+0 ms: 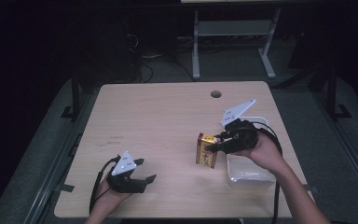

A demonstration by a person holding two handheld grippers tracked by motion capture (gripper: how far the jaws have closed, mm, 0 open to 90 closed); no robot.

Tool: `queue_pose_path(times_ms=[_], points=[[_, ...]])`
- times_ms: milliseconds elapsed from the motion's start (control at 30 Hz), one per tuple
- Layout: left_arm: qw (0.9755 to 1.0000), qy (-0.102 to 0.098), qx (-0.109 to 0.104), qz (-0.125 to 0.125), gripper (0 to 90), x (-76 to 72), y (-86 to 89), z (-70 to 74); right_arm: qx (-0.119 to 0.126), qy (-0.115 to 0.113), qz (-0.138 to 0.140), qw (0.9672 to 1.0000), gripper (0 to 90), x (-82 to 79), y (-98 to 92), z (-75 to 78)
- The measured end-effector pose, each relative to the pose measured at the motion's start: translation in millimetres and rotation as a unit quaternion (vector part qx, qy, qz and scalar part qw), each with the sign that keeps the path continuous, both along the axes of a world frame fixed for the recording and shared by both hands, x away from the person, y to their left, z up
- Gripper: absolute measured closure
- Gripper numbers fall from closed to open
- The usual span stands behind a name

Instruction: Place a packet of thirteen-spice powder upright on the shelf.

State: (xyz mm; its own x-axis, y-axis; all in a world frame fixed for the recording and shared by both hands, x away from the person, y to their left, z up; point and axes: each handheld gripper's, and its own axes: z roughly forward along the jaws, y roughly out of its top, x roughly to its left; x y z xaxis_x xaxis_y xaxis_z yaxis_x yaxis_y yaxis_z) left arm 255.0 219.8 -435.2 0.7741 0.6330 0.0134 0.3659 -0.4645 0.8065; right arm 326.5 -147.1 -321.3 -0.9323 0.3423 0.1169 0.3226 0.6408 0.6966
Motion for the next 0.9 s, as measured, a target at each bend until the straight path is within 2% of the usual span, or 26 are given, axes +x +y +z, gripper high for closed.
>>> queue_pose_path(times_ms=[233, 333, 733, 900], points=[[1.0000, 0.000, 0.000, -0.001, 25.6, 0.3, 0.3, -0.5, -0.002, -0.007, -0.013, 0.9999, 67.9, 1.2, -17.5, 8.6], [1.0000, 0.002, 0.001, -0.001, 25.7, 0.5, 0.5, -1.2, -0.011, -0.010, -0.021, 0.9997, 67.8, 2.5, -26.0, 10.2], [1.0000, 0.005, 0.000, 0.003, 25.6, 1.6, 1.9, -2.2, -0.029, -0.010, -0.055, 0.9980, 67.8, 6.3, -61.3, 8.9], [1.0000, 0.005, 0.000, 0.003, 25.6, 1.8, 1.9, -2.4, -0.034, -0.012, -0.064, 0.9973, 67.8, 6.7, -69.8, 8.7]])
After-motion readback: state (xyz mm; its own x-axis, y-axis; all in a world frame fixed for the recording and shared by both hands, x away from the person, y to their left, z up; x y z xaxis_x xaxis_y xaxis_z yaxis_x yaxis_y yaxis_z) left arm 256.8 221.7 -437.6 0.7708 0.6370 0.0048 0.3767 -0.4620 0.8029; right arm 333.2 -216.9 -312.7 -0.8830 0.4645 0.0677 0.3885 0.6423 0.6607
